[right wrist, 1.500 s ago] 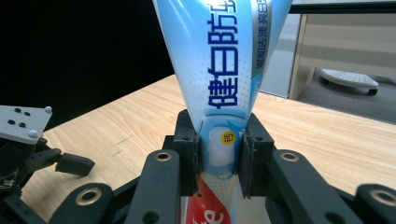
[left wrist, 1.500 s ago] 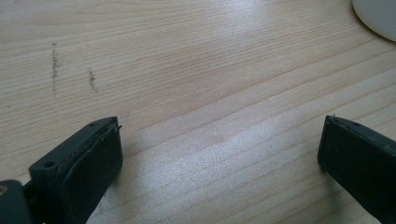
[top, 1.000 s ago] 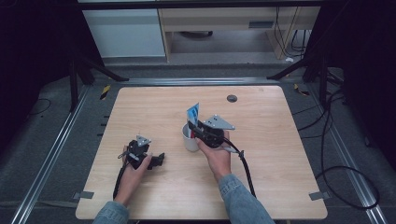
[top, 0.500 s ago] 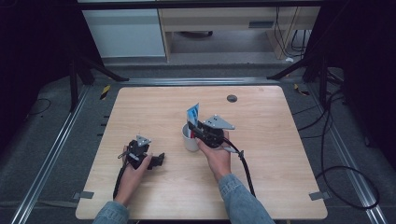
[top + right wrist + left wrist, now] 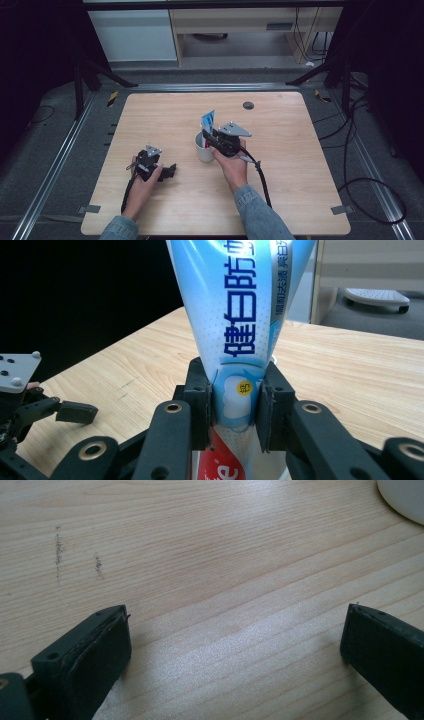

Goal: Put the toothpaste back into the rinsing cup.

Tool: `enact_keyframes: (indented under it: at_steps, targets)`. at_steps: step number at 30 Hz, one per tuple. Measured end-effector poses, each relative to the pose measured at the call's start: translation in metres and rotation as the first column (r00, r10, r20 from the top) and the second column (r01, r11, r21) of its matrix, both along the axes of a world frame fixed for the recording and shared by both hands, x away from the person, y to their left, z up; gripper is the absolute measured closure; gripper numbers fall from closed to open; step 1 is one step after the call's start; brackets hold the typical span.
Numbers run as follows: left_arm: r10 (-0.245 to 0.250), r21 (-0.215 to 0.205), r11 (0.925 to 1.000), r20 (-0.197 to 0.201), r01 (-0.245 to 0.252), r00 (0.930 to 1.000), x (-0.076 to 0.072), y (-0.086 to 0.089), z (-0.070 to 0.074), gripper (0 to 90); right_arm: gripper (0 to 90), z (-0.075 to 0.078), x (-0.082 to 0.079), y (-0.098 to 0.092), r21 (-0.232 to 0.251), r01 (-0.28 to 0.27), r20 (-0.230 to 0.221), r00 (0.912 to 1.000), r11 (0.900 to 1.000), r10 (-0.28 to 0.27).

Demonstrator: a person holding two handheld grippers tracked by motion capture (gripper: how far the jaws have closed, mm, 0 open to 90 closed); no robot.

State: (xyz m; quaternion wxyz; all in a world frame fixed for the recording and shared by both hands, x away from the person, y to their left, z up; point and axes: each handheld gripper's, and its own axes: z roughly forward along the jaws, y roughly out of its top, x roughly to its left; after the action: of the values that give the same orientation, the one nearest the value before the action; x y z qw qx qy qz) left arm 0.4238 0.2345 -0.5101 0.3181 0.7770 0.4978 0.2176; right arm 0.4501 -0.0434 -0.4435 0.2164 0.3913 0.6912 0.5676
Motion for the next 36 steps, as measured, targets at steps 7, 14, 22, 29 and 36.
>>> enact_keyframes:
  at_steps: [7,14,22,29,36]
  targets:
    - [0.000,0.000,1.0000,0.000,0.000,1.0000,0.000,0.000,0.000,0.0,70.5,0.002,0.005,-0.002,-0.011,0.013,-0.023,0.9997,1.000,-0.013]
    - [0.000,0.000,1.0000,0.000,0.000,1.0000,0.000,0.000,0.000,0.0,68.9,0.002,0.010,-0.007,-0.011,0.020,-0.039,0.9990,1.000,-0.021]
    - [0.000,0.000,1.0000,0.000,0.000,1.0000,0.000,0.000,0.000,0.0,68.6,0.002,0.012,-0.009,-0.009,0.016,-0.049,0.9987,1.000,-0.016]
    - [0.000,0.000,1.0000,0.000,0.000,1.0000,0.000,0.000,0.000,0.0,68.3,0.002,0.013,-0.012,-0.011,0.013,-0.047,0.9988,1.000,-0.014]
    - [0.000,0.000,1.0000,0.000,0.000,1.0000,0.000,0.000,0.000,0.0,67.9,0.002,0.013,-0.013,-0.006,0.009,-0.054,0.9985,1.000,-0.010]
